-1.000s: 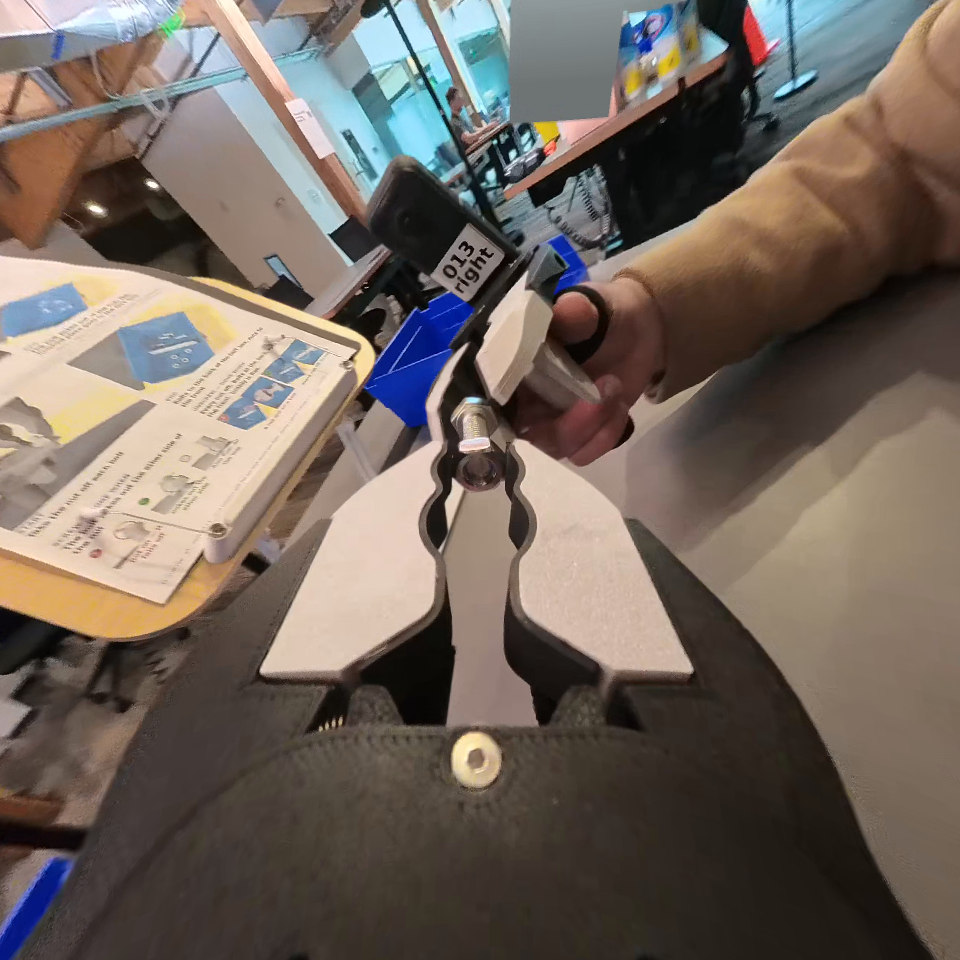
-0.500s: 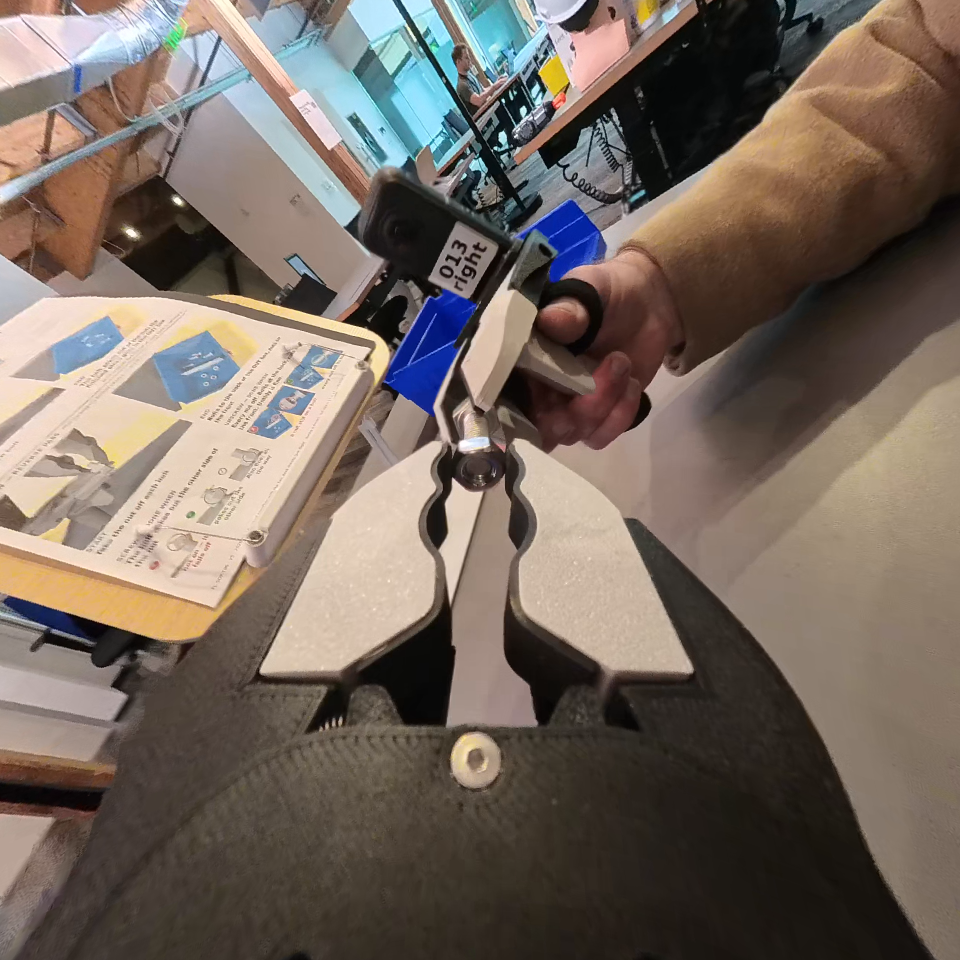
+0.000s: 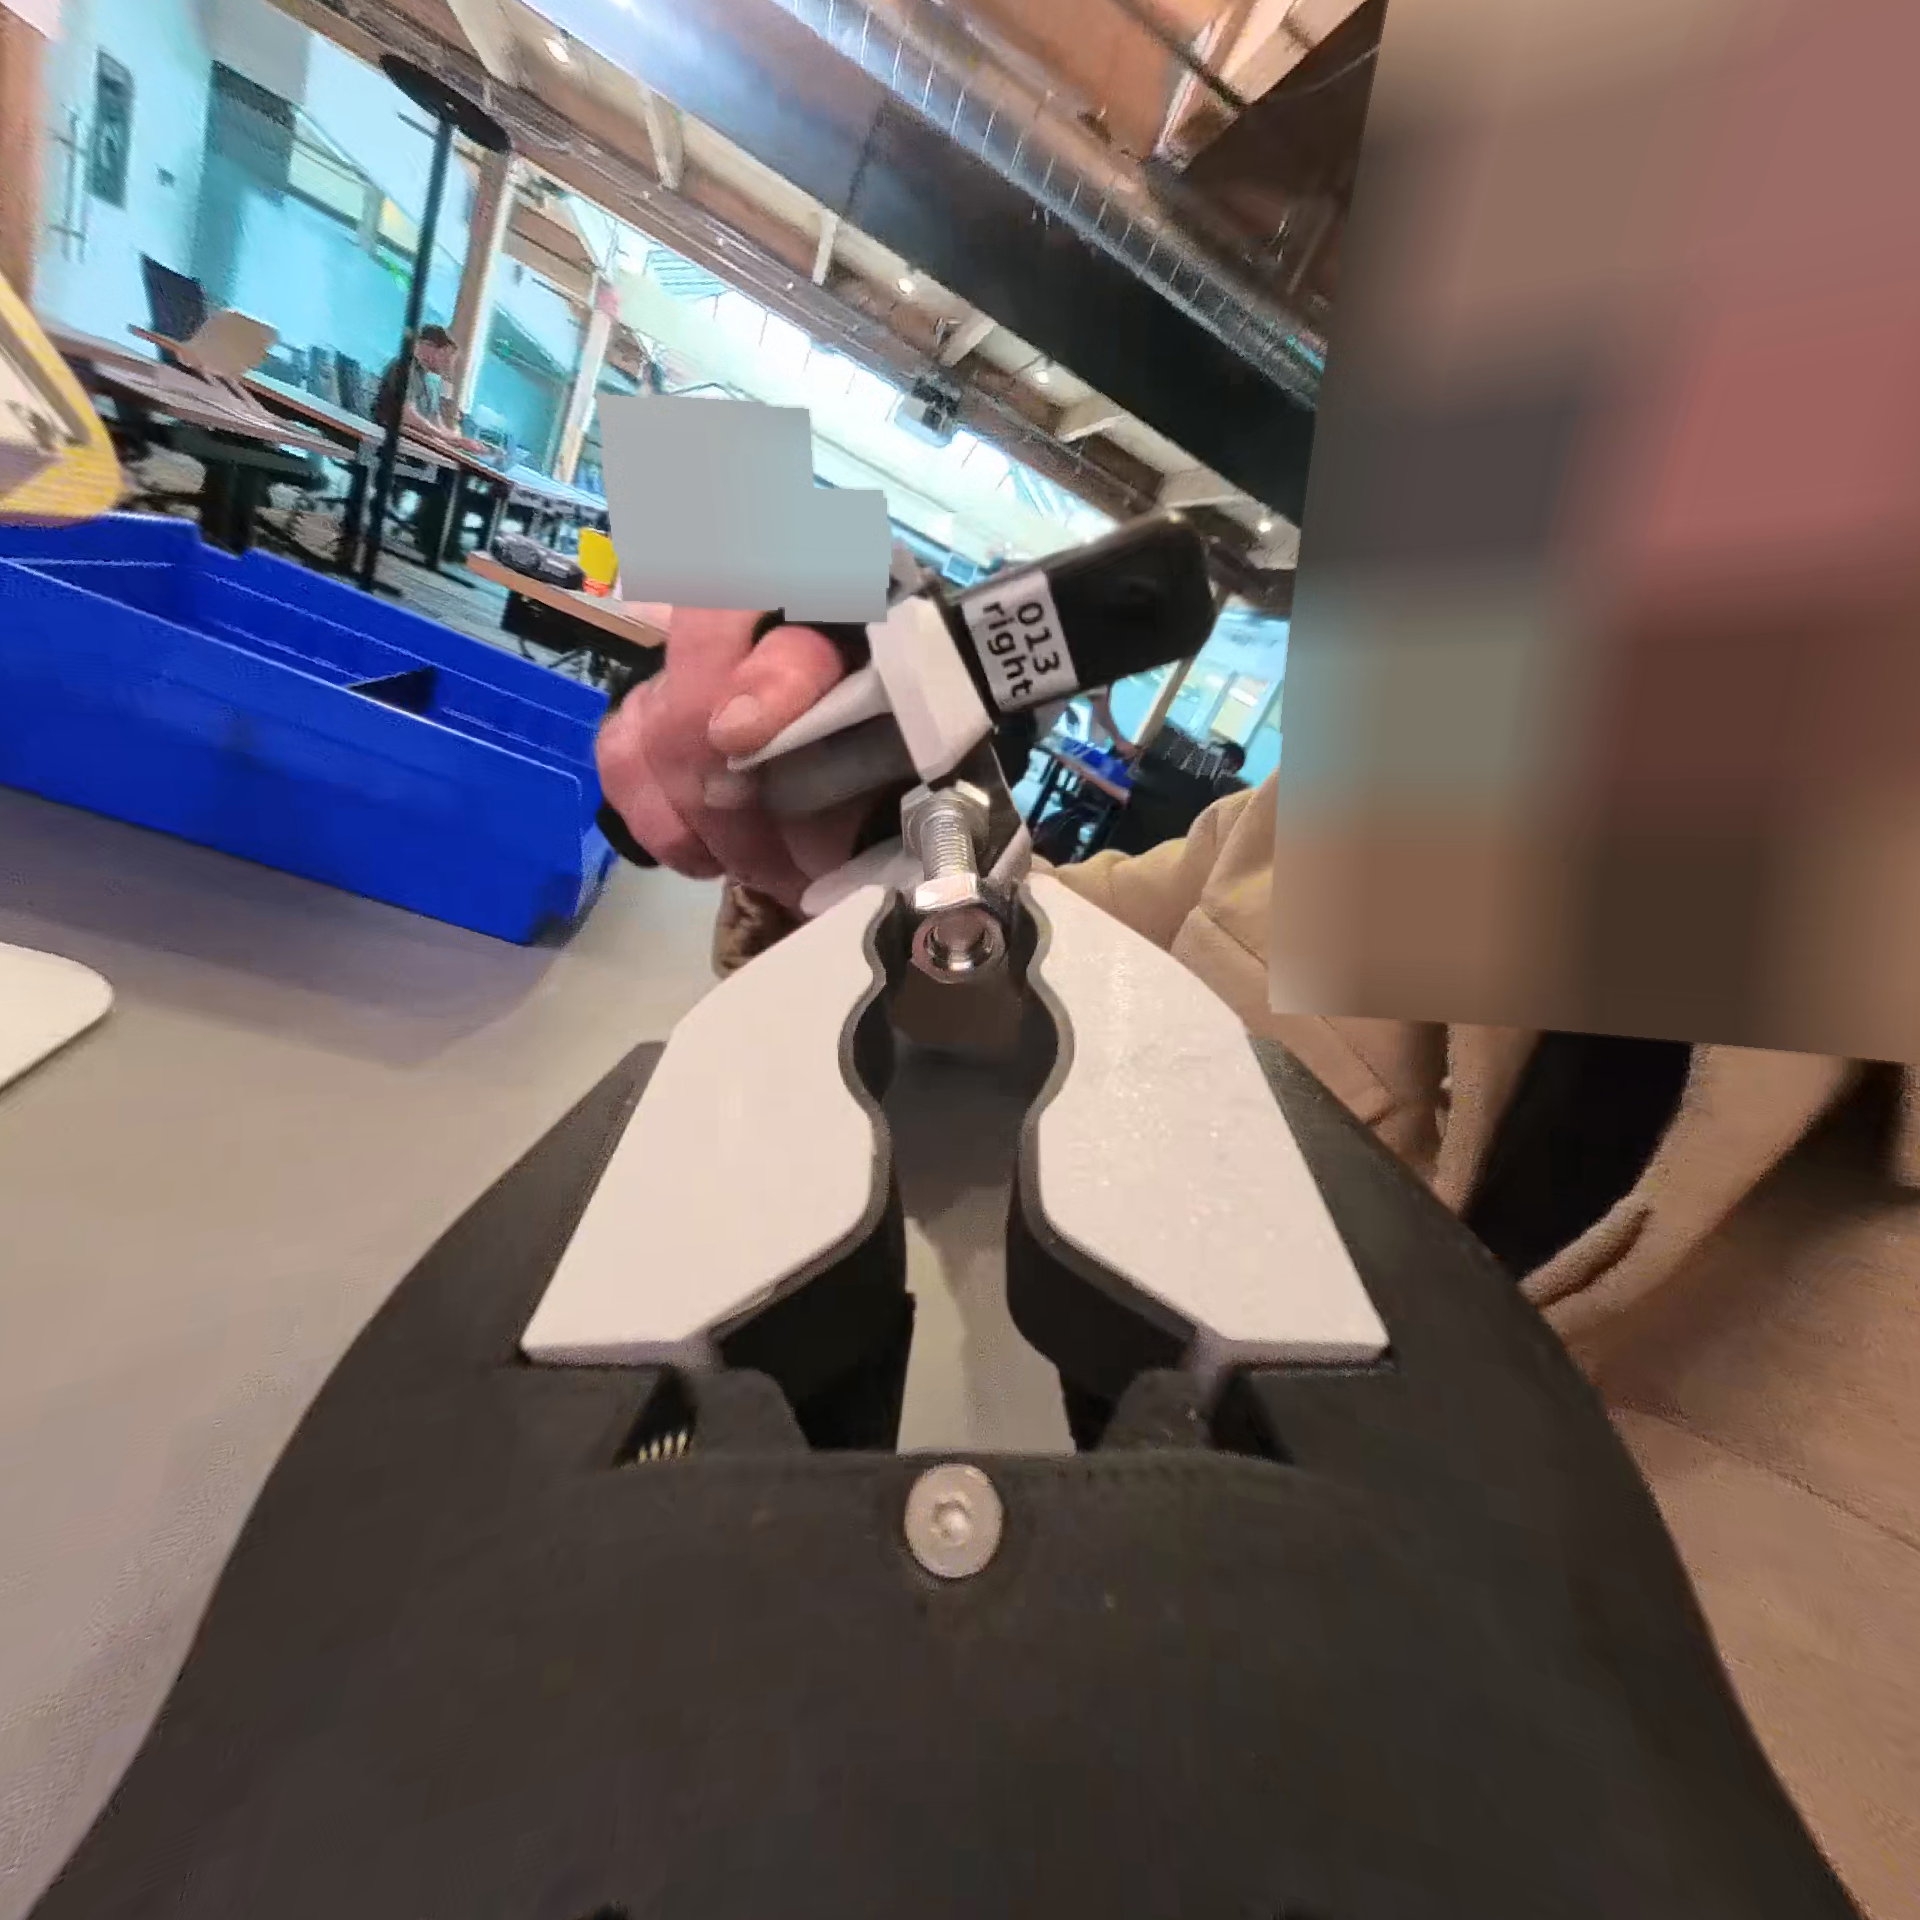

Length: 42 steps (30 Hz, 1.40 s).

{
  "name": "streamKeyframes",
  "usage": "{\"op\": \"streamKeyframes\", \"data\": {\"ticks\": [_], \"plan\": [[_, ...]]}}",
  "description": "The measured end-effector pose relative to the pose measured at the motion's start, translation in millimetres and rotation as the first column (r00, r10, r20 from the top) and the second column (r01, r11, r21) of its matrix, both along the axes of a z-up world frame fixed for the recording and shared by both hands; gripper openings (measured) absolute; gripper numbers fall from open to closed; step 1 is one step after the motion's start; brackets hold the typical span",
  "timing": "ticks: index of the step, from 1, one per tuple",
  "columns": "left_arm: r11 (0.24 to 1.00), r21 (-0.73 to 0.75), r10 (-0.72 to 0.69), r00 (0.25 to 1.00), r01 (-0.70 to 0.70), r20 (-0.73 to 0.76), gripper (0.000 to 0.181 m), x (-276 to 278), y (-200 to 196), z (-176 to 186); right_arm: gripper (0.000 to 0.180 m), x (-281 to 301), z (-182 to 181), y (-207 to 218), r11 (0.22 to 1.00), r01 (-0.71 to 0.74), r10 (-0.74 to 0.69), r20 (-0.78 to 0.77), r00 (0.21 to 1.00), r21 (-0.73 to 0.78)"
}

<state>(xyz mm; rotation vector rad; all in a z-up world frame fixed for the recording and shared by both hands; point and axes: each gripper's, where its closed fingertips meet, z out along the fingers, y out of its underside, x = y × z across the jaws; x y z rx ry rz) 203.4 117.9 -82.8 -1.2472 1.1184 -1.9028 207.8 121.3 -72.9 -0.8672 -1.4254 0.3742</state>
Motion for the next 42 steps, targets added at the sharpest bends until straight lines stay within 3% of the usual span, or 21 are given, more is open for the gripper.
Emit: {"op": "streamKeyframes", "data": {"ticks": [4,12,20,27,31,33,37,42], "plan": [[0.998,-0.050,-0.048,0.999,0.049,0.022,0.018,2,-4,0,0.018,2,0,-6,0.978,0.032,-0.052,0.095,0.994,0.208],[0.995,-0.064,-0.076,0.997,0.078,0.036,0.018,0,-5,2,0.018,0,0,-9,0.961,0.042,-0.077,0.117,0.990,0.275],[0.997,-0.042,-0.063,0.997,0.065,0.045,0.018,-1,-4,3,0.019,-1,2,-7,0.983,0.042,-0.054,0.063,0.997,0.179],[0.998,-0.015,-0.061,0.997,0.062,0.043,0.018,1,-7,3,0.032,-1,-1,-5,0.995,0.034,-0.040,0.056,0.998,0.099],[1.000,0.024,-0.004,0.998,0.003,0.057,0.018,-5,1,7,0.036,3,0,0,0.999,0.019,-0.018,0.033,0.999,-0.026],[0.989,0.127,0.078,0.997,-0.081,0.024,0.018,-6,8,5,0.037,2,1,1,0.979,-0.026,0.023,-0.016,1.000,-0.204],[0.915,0.349,0.214,0.977,-0.203,0.009,0.019,-12,12,8,0.037,-1,2,7,0.853,-0.124,0.053,-0.151,0.987,-0.507],[0.739,0.607,0.361,0.932,-0.292,0.009,0.019,-13,16,5,0.033,-12,-3,10,0.659,-0.279,0.066,-0.315,0.947,-0.699]]}}
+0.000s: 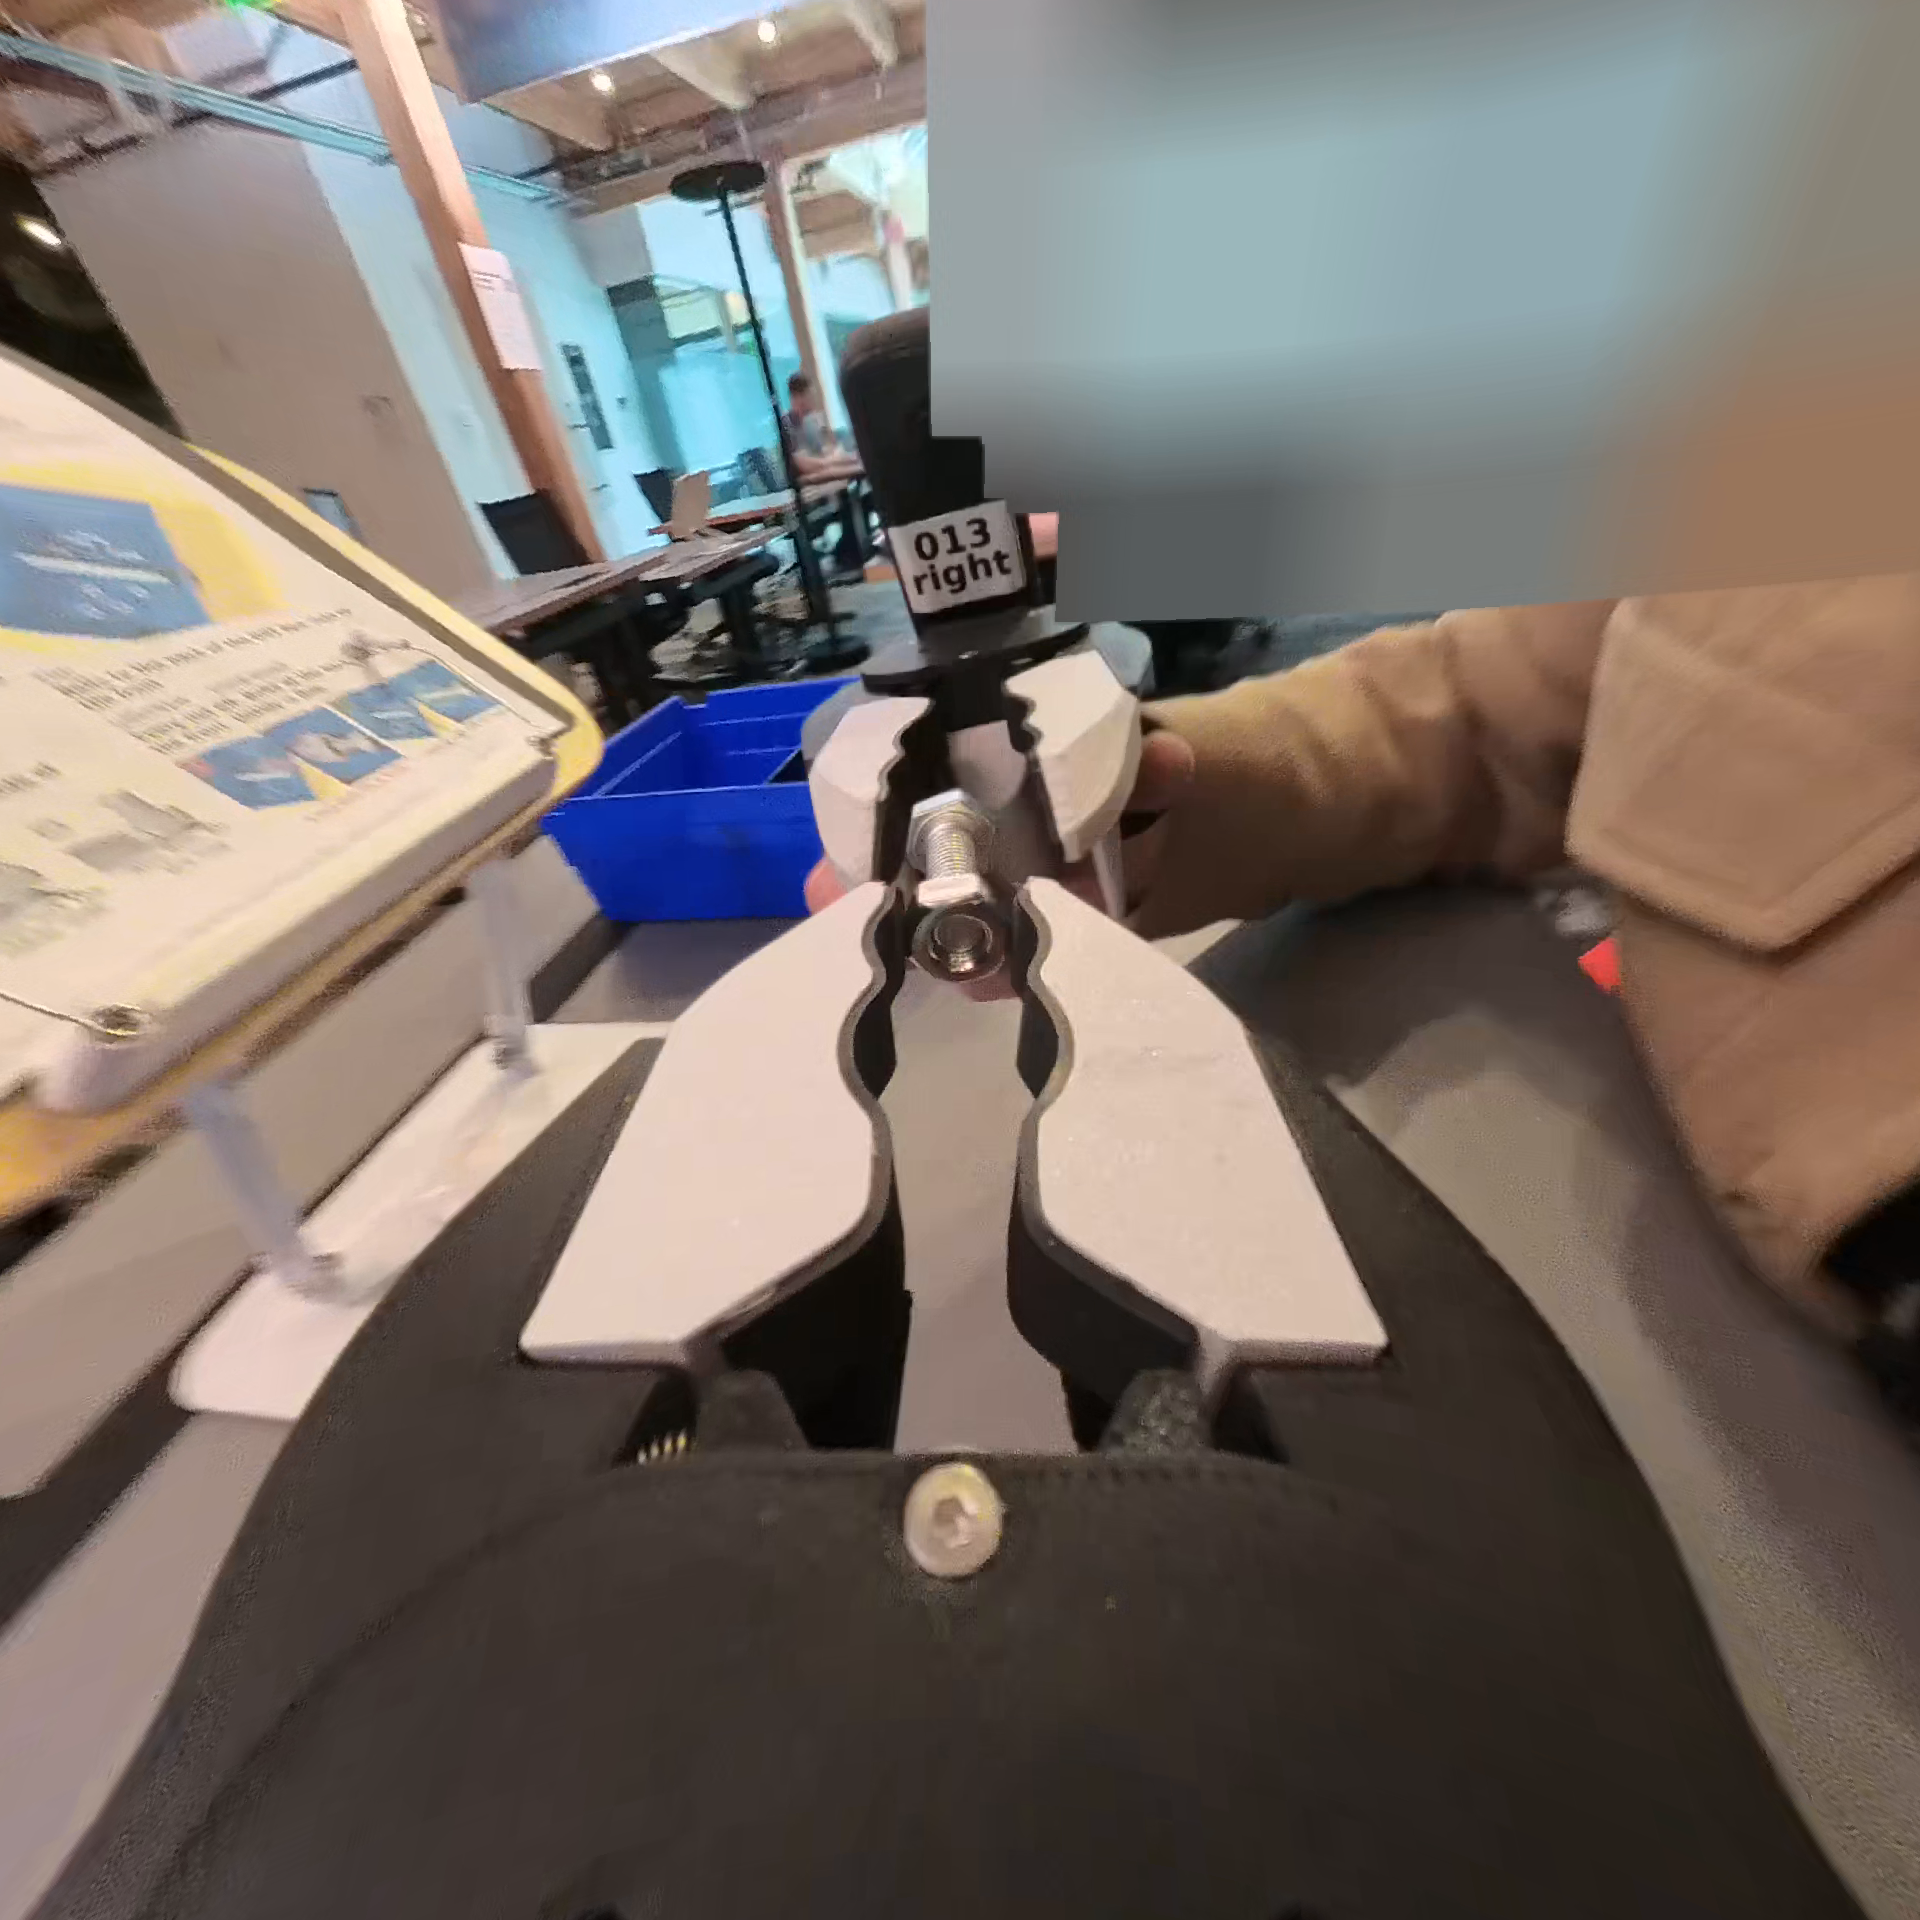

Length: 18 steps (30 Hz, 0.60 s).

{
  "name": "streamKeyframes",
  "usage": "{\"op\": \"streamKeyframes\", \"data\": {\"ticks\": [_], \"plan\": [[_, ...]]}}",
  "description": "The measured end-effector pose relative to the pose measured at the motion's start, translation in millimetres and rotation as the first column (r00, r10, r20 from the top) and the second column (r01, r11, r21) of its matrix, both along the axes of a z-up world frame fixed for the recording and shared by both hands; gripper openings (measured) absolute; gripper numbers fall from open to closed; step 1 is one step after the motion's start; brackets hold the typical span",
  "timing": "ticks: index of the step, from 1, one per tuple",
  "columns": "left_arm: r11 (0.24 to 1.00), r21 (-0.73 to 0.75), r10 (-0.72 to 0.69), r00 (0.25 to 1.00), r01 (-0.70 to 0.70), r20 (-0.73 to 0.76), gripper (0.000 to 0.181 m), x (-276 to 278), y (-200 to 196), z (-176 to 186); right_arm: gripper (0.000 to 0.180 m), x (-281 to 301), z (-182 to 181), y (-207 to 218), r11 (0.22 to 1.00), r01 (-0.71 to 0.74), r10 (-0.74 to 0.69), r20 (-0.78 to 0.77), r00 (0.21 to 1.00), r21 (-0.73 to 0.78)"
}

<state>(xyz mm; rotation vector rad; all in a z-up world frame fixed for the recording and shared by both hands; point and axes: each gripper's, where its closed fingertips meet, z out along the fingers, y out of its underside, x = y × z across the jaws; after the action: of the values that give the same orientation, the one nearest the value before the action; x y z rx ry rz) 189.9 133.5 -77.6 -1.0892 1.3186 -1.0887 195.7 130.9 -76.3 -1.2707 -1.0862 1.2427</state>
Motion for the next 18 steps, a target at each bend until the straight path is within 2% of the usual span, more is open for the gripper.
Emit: {"op": "streamKeyframes", "data": {"ticks": [4,7,11,14,18], "plan": [[0.970,0.228,0.103,0.992,-0.085,-0.067,0.019,0.6,-1.4,-3.3,0.033,-2.4,-4.9,2.8,0.985,-0.060,0.051,-0.062,0.997,-0.161],[0.944,0.311,0.145,0.986,-0.113,-0.079,0.019,0.9,-2.3,-2.5,0.030,-3.0,-4.8,2.9,0.971,-0.094,0.074,-0.095,0.993,-0.219],[0.925,0.358,0.172,0.981,-0.128,-0.094,0.019,1.3,-1.4,-4.8,0.018,-1.3,-1.8,3.1,0.962,-0.119,0.087,-0.138,0.987,-0.245],[0.928,0.353,0.161,0.983,-0.121,-0.085,0.019,1.3,-2.8,-3.7,0.018,-1.6,-1.7,1.6,0.962,-0.129,0.097,-0.142,0.985,-0.241],[0.942,0.314,0.153,0.983,-0.115,-0.098,0.019,1.9,-2.2,-5.3,0.018,-0.8,-1.8,2.3,0.986,-0.076,0.060,-0.111,0.992,-0.149]]}}
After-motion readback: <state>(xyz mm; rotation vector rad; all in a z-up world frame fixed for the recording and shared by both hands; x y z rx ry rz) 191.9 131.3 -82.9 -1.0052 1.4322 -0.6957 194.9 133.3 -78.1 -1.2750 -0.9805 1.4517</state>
